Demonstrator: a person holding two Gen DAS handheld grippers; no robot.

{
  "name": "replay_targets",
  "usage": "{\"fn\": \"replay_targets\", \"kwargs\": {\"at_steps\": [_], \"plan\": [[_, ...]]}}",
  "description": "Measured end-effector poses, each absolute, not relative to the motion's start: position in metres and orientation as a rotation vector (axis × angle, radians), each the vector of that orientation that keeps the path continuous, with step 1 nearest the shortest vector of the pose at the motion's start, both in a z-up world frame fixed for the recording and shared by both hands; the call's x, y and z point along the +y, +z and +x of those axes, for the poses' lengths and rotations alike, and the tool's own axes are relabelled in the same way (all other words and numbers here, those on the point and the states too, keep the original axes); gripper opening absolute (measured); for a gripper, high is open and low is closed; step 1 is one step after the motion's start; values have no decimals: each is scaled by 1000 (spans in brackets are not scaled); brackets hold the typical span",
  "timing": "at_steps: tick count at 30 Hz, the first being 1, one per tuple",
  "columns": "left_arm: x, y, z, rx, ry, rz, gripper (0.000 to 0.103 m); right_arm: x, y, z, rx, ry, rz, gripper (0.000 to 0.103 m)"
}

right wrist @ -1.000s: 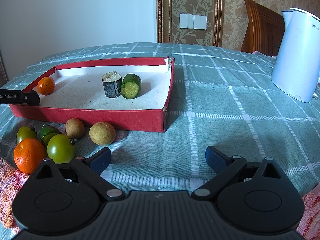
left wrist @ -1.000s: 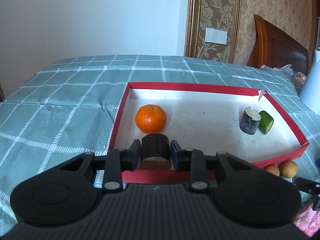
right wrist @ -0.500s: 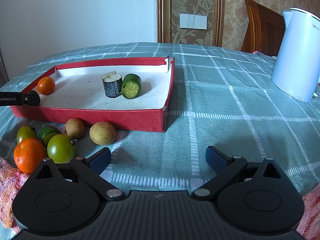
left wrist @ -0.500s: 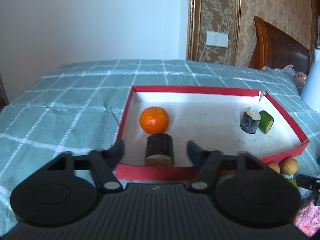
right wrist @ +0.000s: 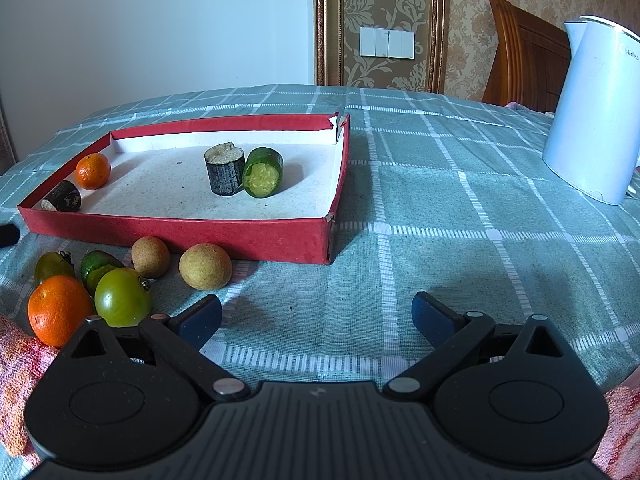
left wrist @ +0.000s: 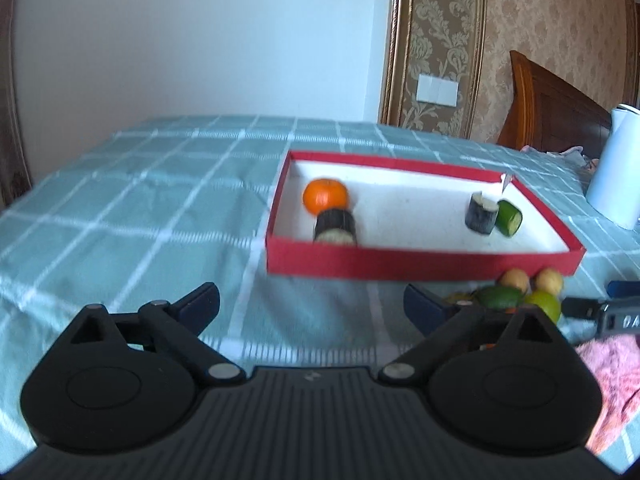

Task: Organize fruits
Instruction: 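Move the right tool onto a brown round fruit and close it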

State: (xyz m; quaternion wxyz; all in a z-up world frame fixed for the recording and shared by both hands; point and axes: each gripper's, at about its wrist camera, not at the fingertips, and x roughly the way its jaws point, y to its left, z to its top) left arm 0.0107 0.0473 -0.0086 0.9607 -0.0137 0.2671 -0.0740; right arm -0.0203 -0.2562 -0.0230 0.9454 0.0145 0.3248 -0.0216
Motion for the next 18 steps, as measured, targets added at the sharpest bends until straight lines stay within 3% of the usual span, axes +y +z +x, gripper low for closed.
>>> {"fn": "replay_targets", "kwargs": {"at_steps": [5,12,15,16,18], "plan": [[53,-17,12,582,-172,-68,98,-265,-21,-30,598,23,148,102],[45,-22,12,618,-184,-11,103,-248,-15,-35,553,48,86,99],[43,-23,13,626,-190,1,103,-241,-16,-30,576,61,86,82],[43,-23,13,626,-194,3,103,-240,-17,-27,586,60,93,69],[43,-24,13,626,-201,5,103,-239,-18,-21,613,72,102,65]]}}
